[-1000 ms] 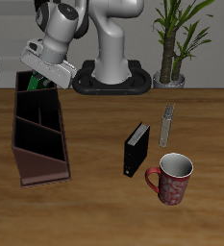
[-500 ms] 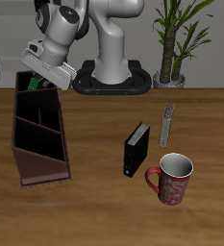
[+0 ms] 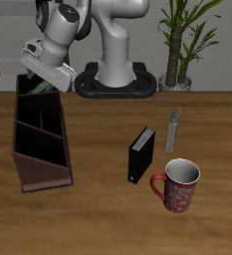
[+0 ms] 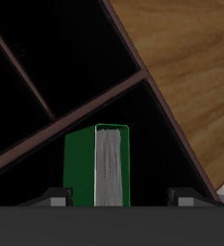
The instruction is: Place the green book into the right desk caddy's right compartment
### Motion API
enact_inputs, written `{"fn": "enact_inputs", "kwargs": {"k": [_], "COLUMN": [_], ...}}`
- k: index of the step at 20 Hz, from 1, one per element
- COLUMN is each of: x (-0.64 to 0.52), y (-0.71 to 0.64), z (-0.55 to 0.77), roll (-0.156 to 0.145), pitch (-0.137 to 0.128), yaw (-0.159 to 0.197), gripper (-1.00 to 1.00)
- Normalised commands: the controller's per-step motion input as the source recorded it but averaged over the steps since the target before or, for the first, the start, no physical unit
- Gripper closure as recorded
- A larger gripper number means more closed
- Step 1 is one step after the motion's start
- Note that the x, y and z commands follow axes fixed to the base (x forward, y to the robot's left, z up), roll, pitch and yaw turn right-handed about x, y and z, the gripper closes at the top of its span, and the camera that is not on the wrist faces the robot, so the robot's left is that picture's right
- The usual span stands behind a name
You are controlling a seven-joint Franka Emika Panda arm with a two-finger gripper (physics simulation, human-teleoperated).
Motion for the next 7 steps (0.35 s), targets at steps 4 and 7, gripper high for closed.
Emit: {"fn": "enact_inputs", "kwargs": {"k": [4,7], "x": [0.18,0.08], "y": [-0.03,0.00], "z": [-0.06,0.02], "roll": [0.022,0.018], "pitch": [0.042,0.029], "yaw": [0.015,0.009], "gripper": [-1.00,-1.00]}}
